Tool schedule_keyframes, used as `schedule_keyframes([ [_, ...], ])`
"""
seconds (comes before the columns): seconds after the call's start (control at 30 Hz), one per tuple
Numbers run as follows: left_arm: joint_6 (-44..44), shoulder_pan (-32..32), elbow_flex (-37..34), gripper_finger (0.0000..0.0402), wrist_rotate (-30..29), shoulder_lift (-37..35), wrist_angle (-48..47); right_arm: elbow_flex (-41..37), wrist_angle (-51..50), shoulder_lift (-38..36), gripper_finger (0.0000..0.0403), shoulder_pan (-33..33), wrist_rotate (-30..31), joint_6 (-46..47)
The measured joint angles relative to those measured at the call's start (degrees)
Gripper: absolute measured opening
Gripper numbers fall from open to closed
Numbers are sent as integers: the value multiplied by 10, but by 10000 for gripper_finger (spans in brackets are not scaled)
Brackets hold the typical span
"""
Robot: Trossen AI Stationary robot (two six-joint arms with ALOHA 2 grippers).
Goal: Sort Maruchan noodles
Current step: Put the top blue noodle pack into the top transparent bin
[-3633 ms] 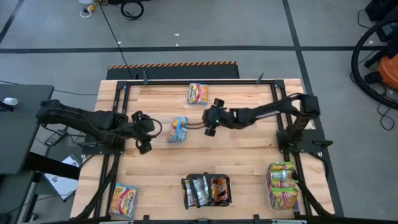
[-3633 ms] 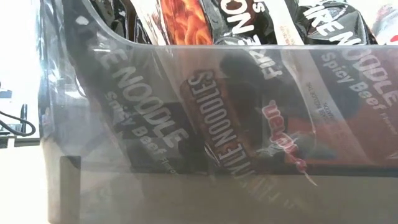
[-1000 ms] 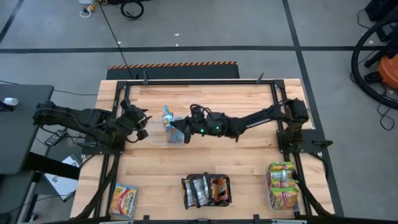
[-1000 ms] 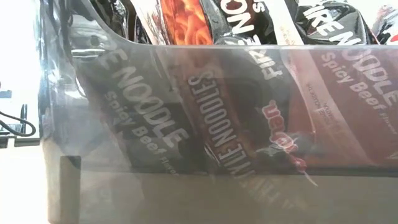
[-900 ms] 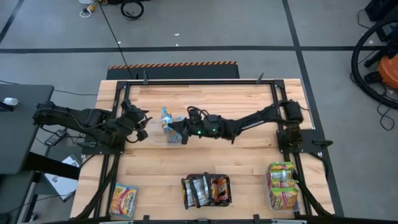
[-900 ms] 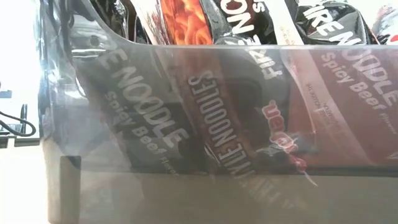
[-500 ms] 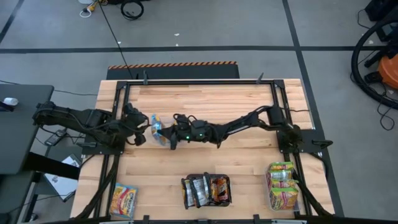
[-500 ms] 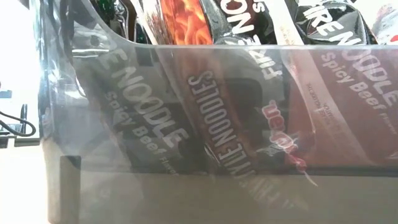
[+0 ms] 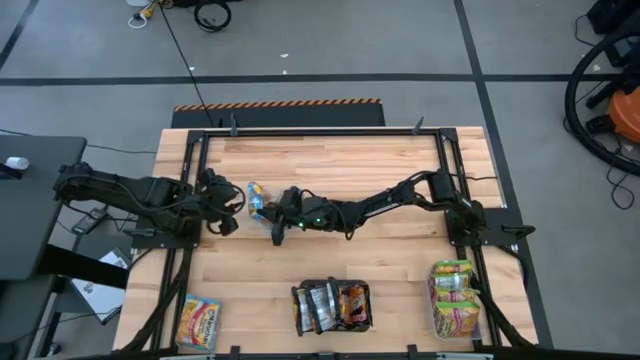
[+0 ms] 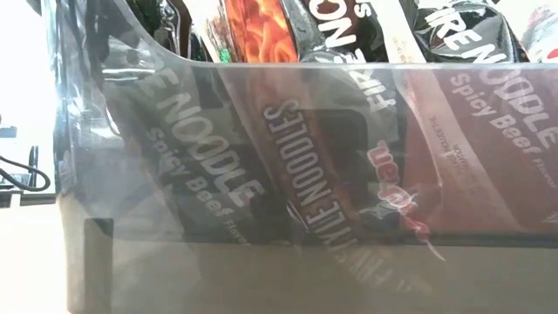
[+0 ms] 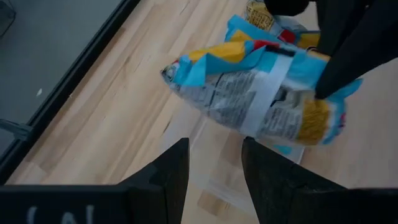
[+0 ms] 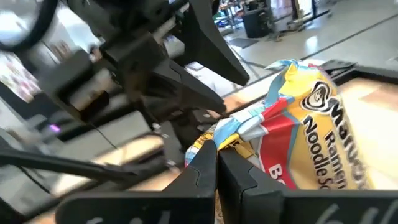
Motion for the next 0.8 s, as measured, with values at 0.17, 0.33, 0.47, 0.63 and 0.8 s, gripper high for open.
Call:
schedule_keyframes([
  [0.17,-1,0,0,153,-1,27,5,0,-44,0,5,0,35,-69],
  [0.33,-2,0,0,153,-14,43,0,0,-97,-6,5,1,36,-81],
  [0.47,0,0,0,153,-14,43,-2,0,-162,-33,5,3,37,-90],
  [0.63,5,0,0,153,19,41,-7,0,-250,-59,5,2,24,-109],
  [0.8,29,-14,0,153,108,41,0,0,-281,-59,12,2,-17,-110],
])
